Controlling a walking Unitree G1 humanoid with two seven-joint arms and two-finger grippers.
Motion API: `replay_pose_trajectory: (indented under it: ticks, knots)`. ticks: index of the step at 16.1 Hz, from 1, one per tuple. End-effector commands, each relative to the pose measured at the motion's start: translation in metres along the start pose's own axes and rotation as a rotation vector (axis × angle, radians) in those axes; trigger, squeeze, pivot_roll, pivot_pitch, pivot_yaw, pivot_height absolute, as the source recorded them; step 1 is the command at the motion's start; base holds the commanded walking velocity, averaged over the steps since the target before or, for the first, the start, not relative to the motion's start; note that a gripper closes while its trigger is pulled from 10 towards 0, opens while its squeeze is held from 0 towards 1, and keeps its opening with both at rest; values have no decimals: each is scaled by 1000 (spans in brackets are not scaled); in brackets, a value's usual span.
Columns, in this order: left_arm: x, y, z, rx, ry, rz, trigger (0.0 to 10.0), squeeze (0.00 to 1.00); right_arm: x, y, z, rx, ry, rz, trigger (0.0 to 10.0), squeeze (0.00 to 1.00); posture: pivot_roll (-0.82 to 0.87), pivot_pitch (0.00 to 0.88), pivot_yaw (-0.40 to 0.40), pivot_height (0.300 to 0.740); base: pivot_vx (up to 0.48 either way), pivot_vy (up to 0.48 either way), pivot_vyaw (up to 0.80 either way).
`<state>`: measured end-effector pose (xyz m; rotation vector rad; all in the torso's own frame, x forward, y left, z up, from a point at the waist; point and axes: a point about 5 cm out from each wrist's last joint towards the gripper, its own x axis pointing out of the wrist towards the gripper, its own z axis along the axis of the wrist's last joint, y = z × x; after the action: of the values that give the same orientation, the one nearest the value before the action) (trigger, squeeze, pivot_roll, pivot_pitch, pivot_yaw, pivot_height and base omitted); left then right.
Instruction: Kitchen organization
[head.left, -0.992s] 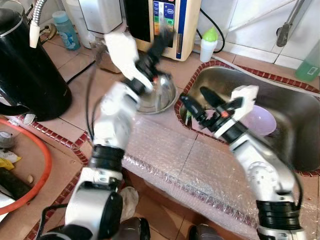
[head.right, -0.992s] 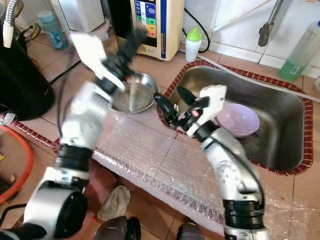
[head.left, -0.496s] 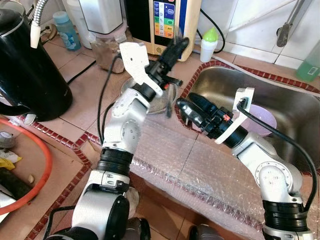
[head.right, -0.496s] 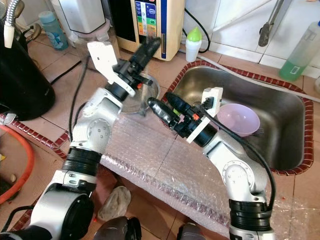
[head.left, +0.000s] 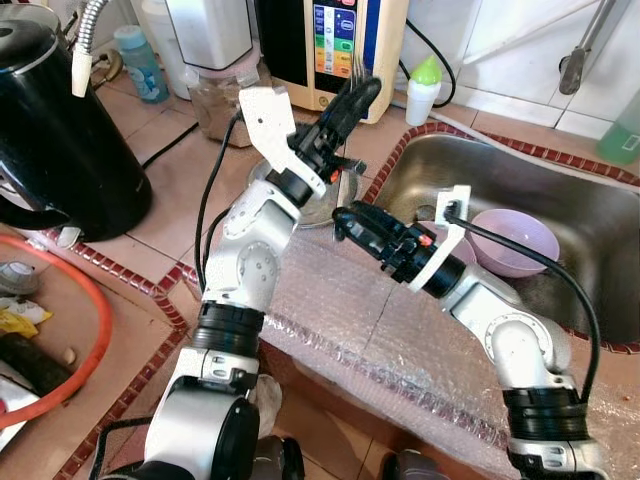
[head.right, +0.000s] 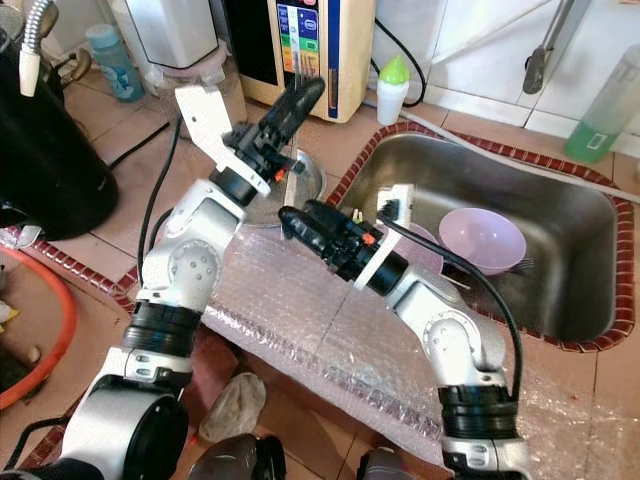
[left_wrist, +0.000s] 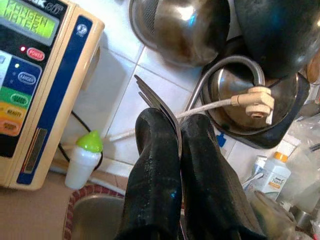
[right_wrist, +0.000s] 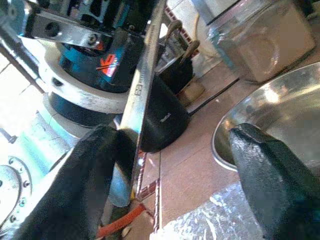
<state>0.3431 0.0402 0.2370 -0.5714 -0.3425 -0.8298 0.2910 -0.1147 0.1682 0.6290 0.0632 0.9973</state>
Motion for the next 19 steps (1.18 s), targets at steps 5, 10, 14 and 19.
replay_pose_trajectory:
  ticks: [5,10,14,19]
  knots:
    - [4,-18,-4,-68,-17,-41,0,0,11,-2,0,35,11,51,78,0,-106,63,95,740,0,0,0]
    - [5,-22,-6,-102,-12,-54,0,0,13,-5,-3,138,18,108,10000,0,-103,68,96,740,0,0,0]
    - [4,-24,-8,-123,7,-68,0,0,10,-8,-3,151,66,148,0,0,-103,68,96,740,0,0,0]
    - [3,-27,-11,-150,24,-86,0,0,8,-8,-4,176,116,210,0,0,-103,74,94,740,0,0,0]
